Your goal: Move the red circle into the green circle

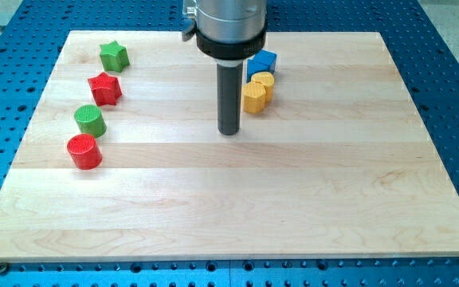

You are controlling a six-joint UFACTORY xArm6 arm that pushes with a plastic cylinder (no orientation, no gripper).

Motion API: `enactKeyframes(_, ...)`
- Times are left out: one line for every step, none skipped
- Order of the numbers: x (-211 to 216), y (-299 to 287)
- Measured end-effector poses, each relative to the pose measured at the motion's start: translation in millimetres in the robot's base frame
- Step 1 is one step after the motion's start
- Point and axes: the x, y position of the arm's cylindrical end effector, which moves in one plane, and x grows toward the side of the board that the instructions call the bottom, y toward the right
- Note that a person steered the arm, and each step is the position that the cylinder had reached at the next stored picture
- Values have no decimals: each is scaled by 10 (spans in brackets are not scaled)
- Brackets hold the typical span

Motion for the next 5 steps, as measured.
enactKeyframes(-193,154)
enactKeyframes(-335,276)
enactKeyframes(15,-25)
enactKeyframes(792,-927)
enactKeyframes(956,-2091)
